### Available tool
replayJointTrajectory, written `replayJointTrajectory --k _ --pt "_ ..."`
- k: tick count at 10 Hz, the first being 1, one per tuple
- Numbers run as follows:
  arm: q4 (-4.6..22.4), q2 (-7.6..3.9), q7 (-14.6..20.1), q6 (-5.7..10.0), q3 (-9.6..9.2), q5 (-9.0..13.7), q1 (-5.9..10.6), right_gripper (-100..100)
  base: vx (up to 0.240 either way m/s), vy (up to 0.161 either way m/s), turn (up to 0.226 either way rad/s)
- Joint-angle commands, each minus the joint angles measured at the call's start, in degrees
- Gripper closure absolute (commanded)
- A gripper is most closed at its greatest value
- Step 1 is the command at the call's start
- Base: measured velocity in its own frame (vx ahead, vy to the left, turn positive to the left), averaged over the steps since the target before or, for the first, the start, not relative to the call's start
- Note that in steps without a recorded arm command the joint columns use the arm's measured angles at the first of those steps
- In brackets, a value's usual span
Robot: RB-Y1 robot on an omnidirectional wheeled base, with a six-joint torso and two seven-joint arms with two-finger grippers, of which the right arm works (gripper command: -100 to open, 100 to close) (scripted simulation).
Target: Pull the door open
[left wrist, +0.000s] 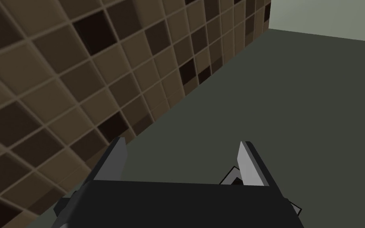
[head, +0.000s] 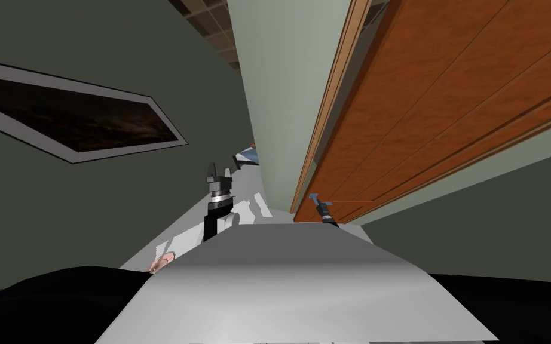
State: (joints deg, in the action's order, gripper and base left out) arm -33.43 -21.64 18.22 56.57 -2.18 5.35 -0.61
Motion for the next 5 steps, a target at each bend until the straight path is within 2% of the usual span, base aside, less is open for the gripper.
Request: replayJointTrajectory --k 1,3,4,5 --pt "-0.3 -0.94 1.5 1.32 -0.88 -0.3 -1.19 100 -0.205 -0.064 0.212" --pt "0.0 -2.38 3.1 2.89 -1.45 -0.5 -2.28 100 -0.204 -0.098 0.173" --pt "-0.6 -1.88 2.5 2.04 -1.23 -0.4 -2.23 100 -0.092 -0.031 0.039" --pt "-0.2 -2.55 3.3 3.74 -1.77 -0.6 -3.37 100 -0.125 -0.036 0.160"
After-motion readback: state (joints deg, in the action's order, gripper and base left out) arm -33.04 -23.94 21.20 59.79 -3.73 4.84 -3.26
